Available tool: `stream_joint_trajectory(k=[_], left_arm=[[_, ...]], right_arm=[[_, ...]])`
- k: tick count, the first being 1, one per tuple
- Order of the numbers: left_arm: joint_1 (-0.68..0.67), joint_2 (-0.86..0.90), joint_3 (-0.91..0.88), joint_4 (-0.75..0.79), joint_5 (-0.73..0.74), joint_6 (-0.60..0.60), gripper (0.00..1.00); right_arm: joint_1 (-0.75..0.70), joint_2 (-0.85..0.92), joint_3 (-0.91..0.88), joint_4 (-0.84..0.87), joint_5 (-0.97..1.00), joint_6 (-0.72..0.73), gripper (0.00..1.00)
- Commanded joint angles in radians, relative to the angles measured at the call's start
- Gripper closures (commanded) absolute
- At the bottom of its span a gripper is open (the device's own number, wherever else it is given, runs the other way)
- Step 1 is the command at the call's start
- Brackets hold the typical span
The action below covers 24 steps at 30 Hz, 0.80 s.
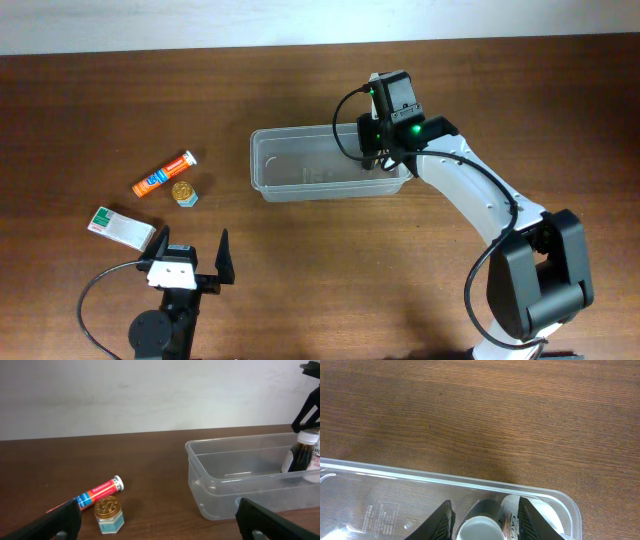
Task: Pack container
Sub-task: 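Lower the brown bottle into the container beside the spray bottle, release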
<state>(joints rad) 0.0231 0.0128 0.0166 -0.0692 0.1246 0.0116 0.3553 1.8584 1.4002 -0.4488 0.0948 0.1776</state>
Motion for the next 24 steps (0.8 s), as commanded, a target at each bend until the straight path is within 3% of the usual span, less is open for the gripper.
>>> stream_joint_trajectory(k=[1,15,24], left_arm=[[0.006,-0.006,-0.008,0.002,0.014,0.019,0.01],[0.006,-0.006,-0.008,0.002,0.014,0.019,0.01],[0.006,-0.006,-0.008,0.002,0.014,0.019,0.01]], right_arm=[[0.006,0.002,-0.008,0.0,0.021,-0.022,0.66],[0.095,-0.035,0.047,-0.049,-0.063,-0.186,0.61],[0.137,-0.019,0.047,-0.08,-0.058,-0.187,0.57]])
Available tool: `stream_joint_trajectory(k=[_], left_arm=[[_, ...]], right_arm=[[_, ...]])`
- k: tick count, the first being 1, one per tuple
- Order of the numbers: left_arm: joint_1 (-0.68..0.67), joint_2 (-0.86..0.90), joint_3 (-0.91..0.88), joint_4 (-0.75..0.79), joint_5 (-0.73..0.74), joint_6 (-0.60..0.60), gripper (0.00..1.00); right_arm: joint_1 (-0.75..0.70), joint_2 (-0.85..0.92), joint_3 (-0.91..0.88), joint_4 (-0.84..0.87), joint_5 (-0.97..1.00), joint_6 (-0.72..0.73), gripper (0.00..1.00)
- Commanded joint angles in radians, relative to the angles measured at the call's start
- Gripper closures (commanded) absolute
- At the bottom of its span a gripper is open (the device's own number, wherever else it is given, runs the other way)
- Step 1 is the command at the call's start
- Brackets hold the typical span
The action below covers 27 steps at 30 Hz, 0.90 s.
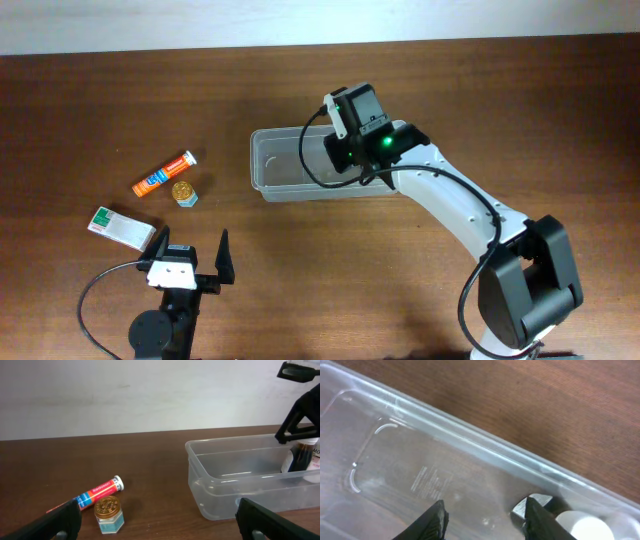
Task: Pack container
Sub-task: 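Lower the brown bottle into the container beside the spray bottle, release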
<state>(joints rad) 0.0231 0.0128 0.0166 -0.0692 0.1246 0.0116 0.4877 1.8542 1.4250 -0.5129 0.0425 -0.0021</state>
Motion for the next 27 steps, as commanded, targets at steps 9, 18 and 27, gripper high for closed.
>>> stream_joint_trajectory(k=[9,18,27], left_arm=[[0.006,-0.006,-0.008,0.002,0.014,0.019,0.01],[0.006,-0.006,-0.008,0.002,0.014,0.019,0.01],[0.006,-0.006,-0.008,0.002,0.014,0.019,0.01]], right_arm=[[0.005,0.027,0.02,-0.03,-0.005,-0.005,0.57],[0.003,0.068,0.02,-0.032,-0.003,-0.005,0.57],[0.001,0.068,0.019,-0.069,0.085,-0.005,0.56]])
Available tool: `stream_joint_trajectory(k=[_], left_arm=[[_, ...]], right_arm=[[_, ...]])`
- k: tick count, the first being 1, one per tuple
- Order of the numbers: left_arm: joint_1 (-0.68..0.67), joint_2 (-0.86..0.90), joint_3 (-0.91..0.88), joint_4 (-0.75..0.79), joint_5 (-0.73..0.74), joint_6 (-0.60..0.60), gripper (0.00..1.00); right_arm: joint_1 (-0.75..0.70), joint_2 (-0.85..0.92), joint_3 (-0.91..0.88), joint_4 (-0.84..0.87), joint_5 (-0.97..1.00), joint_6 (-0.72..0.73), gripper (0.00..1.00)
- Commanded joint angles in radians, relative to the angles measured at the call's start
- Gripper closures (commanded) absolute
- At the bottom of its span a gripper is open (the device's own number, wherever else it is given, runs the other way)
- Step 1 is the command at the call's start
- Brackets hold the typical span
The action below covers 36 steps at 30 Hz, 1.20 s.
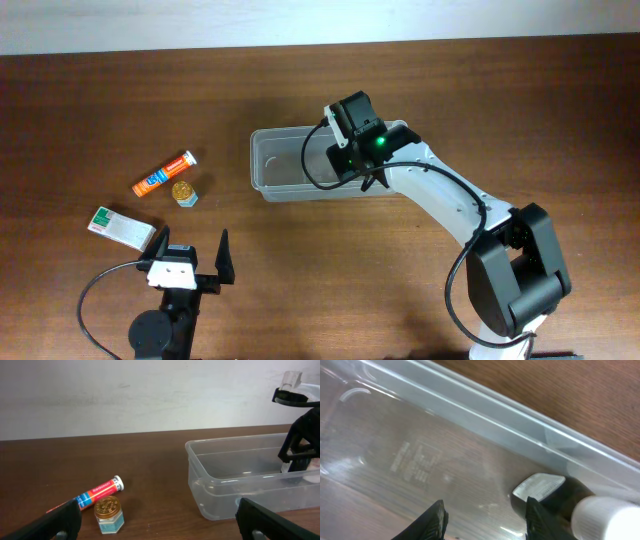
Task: Pack container
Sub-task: 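Lower the brown bottle into the container beside the spray bottle, release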
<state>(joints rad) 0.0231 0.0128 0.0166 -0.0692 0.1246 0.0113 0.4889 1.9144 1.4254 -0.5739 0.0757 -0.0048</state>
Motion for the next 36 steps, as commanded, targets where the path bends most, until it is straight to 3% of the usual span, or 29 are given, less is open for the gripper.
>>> stream_joint_trajectory(k=[1,36], left_arm=[[0.006,-0.006,-0.008,0.002,0.014,0.019,0.01],[0.006,-0.006,-0.008,0.002,0.014,0.019,0.01]], right_arm=[[0.0,0.008,0.019,-0.012,0.056,-0.003,0.56],[0.001,0.006,0.02,-0.069,0.188,-0.018,0.56]])
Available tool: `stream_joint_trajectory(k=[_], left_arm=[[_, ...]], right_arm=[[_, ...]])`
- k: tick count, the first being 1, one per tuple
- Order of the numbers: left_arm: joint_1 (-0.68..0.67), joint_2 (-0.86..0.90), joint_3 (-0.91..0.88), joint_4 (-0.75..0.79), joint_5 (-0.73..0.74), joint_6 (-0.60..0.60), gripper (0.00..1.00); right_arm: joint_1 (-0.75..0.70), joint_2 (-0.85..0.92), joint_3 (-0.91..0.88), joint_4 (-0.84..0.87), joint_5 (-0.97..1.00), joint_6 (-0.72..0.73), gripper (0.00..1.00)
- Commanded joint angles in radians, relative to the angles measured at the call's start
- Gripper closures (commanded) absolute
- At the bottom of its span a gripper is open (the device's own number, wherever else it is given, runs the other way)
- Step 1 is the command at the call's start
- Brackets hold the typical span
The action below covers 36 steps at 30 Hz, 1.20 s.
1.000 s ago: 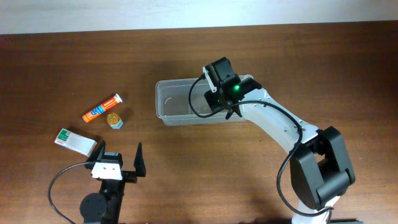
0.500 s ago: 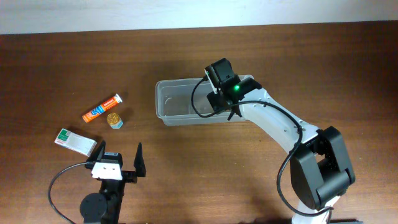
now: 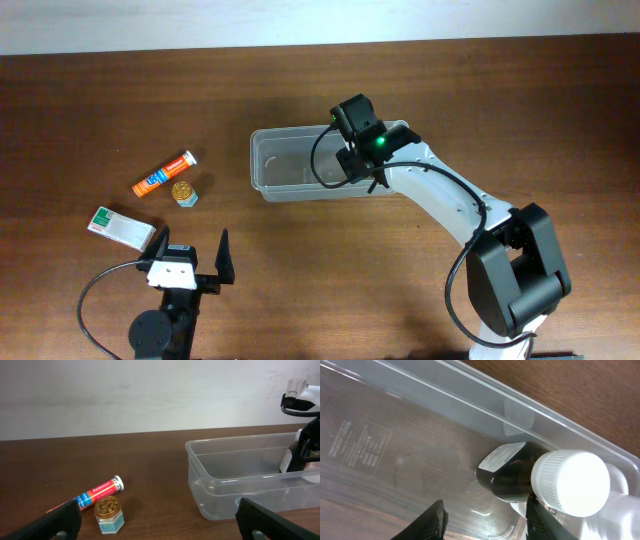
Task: Pack container
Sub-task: 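Lower the brown bottle into the container beside the spray bottle, release, then raise the right gripper up and away from the container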
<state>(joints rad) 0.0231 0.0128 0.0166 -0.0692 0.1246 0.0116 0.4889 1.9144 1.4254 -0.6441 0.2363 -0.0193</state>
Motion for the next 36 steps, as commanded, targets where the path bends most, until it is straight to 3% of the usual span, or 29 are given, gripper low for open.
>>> stream_joint_trajectory(k=[1,11,16,24,36], left_arm=[[0.006,-0.006,-0.008,0.002,0.014,0.019,0.01],[0.006,-0.006,-0.008,0.002,0.014,0.019,0.01],[0.006,-0.006,-0.008,0.002,0.014,0.019,0.01],[0.006,-0.006,-0.008,0.002,0.014,0.019,0.01],[0.006,-0.006,-0.008,0.005,-0.008,0.019,0.01]], right_arm=[[0.003,0.003,0.023,0.0,0.025,-0.003,0.55],[0.075,-0.13,0.176,-0.086,0.0,0.004,0.55],[0.05,-0.205,0.26,-0.163,0.001,0.04,0.45],[-0.135,-0.284,0.282,-0.285,-0.007,0.148,0.4],[-0.451,-0.285,0.282,-0.419,-0.088,0.291,0.11]])
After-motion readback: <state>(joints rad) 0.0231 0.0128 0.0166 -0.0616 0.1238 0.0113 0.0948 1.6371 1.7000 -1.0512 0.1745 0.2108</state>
